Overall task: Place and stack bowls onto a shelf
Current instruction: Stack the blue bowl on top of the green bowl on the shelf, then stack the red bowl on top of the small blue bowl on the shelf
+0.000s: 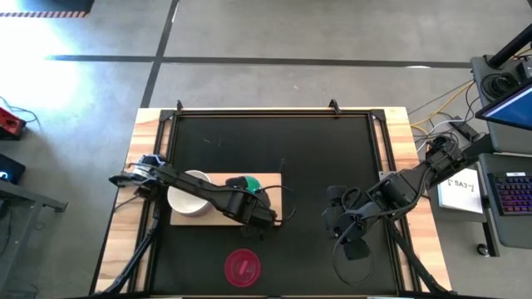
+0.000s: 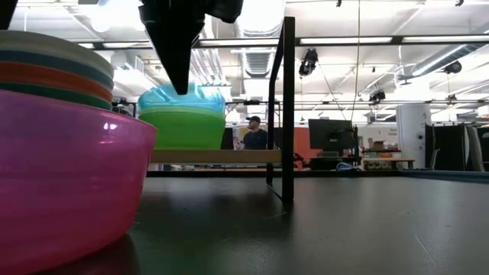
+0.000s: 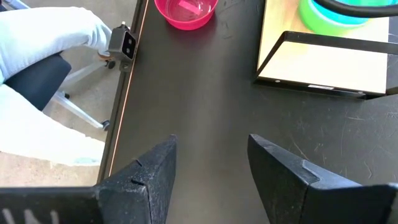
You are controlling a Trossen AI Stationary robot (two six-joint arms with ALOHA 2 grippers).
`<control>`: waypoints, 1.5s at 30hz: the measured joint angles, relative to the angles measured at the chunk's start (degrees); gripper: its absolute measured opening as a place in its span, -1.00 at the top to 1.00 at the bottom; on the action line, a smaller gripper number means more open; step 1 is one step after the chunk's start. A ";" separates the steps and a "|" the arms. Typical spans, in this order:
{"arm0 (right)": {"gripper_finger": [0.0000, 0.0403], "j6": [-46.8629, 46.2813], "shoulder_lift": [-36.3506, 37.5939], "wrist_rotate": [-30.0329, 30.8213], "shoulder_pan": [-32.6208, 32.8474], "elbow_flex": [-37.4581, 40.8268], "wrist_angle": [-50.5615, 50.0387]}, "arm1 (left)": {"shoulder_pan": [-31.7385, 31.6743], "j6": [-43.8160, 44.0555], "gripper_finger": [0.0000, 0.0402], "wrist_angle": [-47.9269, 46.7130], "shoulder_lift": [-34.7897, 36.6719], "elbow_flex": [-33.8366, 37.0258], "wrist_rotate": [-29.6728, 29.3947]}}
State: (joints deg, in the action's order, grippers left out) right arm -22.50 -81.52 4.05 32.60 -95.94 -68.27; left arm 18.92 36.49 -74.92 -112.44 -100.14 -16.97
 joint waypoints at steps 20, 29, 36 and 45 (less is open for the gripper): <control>0.08 0.00 0.00 0.00 0.00 0.00 0.00 | 9.45 17.76 0.25 1.71 0.07 -8.94 3.10; 0.08 0.00 0.00 0.00 0.00 0.00 0.04 | 17.43 39.27 0.25 0.45 -4.30 -8.33 8.77; 0.08 0.00 0.00 0.00 0.00 0.00 0.09 | 19.72 44.20 0.25 -2.47 -10.40 -8.26 12.50; 0.08 0.00 0.00 0.02 0.00 0.00 0.19 | 19.54 43.12 0.25 -5.22 -15.01 -8.05 13.38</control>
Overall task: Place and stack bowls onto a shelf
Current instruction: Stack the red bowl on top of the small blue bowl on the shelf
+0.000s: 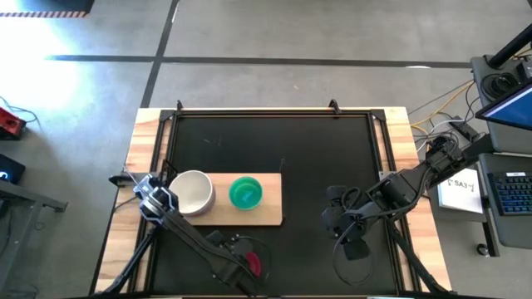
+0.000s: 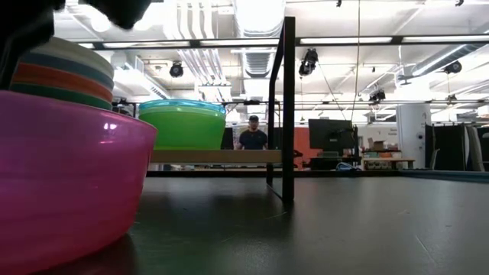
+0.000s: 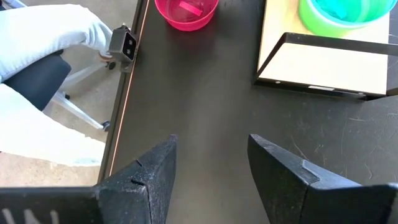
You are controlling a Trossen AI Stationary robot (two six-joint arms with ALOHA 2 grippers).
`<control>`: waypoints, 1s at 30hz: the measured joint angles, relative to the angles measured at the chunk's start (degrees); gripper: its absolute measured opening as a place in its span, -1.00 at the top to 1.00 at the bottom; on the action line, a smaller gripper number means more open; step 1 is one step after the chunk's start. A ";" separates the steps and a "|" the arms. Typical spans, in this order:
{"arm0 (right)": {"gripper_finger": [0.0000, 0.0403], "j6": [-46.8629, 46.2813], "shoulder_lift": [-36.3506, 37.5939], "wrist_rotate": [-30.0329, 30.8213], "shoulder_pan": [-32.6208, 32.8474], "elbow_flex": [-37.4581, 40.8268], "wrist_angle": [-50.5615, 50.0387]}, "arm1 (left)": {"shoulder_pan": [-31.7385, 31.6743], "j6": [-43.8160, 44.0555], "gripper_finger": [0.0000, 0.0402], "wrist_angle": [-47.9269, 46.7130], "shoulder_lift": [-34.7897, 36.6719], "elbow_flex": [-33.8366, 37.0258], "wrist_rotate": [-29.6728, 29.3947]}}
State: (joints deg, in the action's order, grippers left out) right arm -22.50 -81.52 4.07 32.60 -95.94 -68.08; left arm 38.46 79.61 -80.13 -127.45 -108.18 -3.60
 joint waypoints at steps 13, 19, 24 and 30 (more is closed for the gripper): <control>0.08 0.00 0.00 0.00 0.00 0.00 0.16 | -0.56 -4.98 0.29 3.29 -3.85 0.11 -1.65; 0.08 0.00 0.00 -0.01 0.00 0.00 0.23 | -1.49 -8.71 0.73 4.08 -4.57 0.11 -2.01; 0.08 0.00 0.00 0.00 0.00 0.00 0.75 | -1.78 -11.06 0.94 5.92 -4.34 0.00 -2.26; 0.08 0.00 0.00 -0.01 0.00 0.00 1.13 | -1.77 -11.40 0.99 6.27 -4.29 -1.31 -2.35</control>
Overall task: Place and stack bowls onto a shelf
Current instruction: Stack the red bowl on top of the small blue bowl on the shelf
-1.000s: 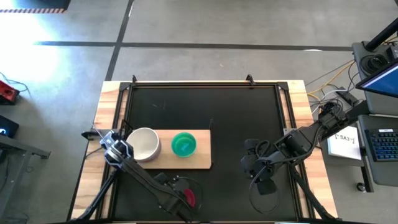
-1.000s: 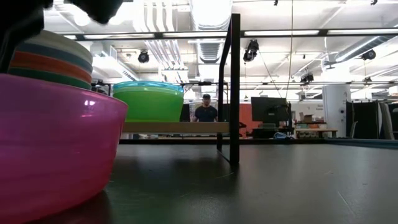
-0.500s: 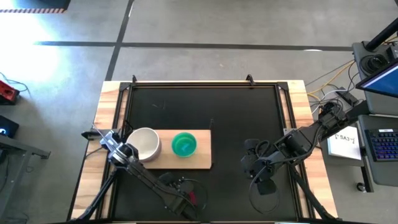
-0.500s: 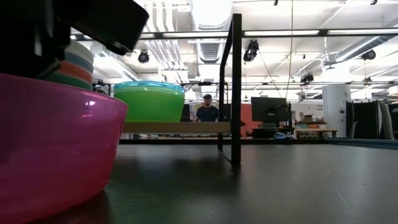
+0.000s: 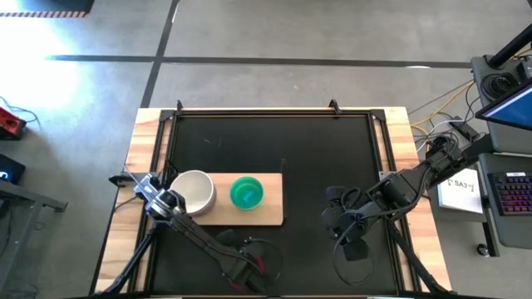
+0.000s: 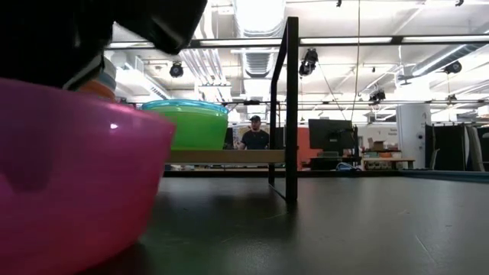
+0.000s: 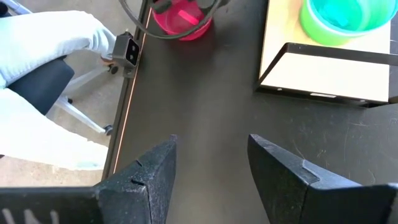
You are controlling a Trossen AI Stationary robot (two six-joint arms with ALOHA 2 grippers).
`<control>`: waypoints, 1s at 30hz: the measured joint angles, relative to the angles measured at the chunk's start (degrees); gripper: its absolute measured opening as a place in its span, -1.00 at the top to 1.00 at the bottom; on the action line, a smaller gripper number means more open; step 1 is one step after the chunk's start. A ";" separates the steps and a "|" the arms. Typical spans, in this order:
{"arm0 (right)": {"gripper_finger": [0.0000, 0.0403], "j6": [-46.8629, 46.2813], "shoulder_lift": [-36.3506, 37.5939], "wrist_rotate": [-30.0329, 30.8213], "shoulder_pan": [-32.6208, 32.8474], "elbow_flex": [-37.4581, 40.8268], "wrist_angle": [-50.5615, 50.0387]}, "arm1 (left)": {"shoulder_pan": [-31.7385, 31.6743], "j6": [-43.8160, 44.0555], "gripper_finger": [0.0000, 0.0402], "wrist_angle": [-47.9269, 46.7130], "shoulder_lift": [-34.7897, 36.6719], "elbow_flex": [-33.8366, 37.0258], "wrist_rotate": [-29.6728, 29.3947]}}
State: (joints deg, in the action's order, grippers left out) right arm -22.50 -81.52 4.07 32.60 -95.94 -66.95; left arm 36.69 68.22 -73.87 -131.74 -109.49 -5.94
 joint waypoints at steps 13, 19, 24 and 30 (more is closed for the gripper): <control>0.08 0.00 0.00 -0.01 0.00 0.00 0.01 | 0.11 -7.74 1.00 -16.31 -0.14 -20.00 -13.96; 0.08 0.00 0.00 -0.01 0.00 0.00 0.10 | -1.13 -13.41 1.00 -16.11 4.55 -22.71 -18.24; 0.08 0.00 0.00 -0.01 0.00 0.00 0.16 | -4.89 -16.45 1.00 -16.15 9.42 -21.18 -20.80; 0.08 0.00 0.00 -0.01 0.00 0.00 0.19 | -11.57 -19.79 1.00 -16.15 17.20 -13.64 -21.19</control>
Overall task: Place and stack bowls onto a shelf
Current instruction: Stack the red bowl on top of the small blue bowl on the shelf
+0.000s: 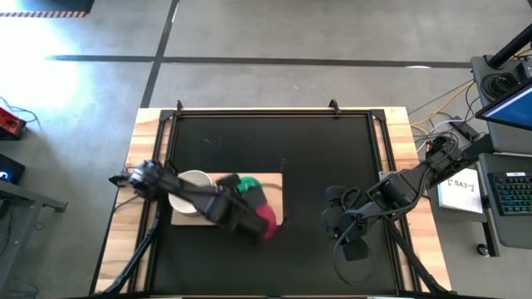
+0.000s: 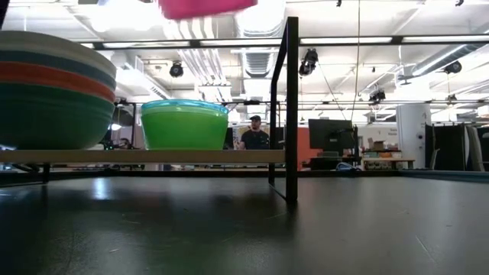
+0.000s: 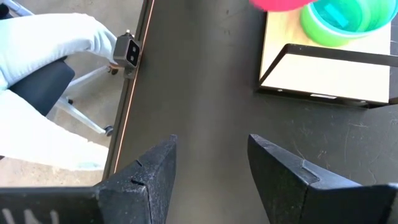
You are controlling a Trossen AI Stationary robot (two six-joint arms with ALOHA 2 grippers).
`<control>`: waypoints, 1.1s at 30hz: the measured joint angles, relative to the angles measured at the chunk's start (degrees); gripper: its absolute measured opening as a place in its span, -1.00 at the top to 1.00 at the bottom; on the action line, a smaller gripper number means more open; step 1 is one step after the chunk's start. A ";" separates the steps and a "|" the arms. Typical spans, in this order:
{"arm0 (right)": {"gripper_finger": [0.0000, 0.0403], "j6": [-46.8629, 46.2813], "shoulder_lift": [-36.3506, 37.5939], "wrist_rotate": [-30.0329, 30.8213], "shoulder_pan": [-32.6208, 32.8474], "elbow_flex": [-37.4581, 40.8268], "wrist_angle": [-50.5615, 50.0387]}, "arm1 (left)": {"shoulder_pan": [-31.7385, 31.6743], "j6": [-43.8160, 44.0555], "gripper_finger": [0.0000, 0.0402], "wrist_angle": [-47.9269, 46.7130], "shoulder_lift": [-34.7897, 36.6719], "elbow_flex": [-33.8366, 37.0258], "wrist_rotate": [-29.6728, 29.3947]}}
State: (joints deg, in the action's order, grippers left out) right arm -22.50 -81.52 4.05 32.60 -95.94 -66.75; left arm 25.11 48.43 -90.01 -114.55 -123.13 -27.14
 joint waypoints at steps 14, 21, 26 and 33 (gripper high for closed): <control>0.08 0.00 0.00 0.02 0.00 0.00 0.21 | -14.27 -5.77 1.00 14.42 20.27 34.02 4.94; 0.08 0.00 0.00 0.02 0.00 -0.02 0.19 | -20.47 -9.93 1.00 29.13 25.69 45.94 11.91; 0.08 0.00 0.00 0.02 0.00 -0.02 0.21 | -21.80 -9.20 1.00 32.02 26.72 49.76 15.79; 0.08 0.00 0.00 0.02 0.00 0.00 0.20 | -21.87 -7.91 0.71 32.46 26.78 50.10 15.91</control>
State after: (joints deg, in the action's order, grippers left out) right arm -22.50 -81.52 4.07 32.60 -95.94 -66.55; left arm 3.25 40.52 -57.55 -87.77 -73.03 -11.22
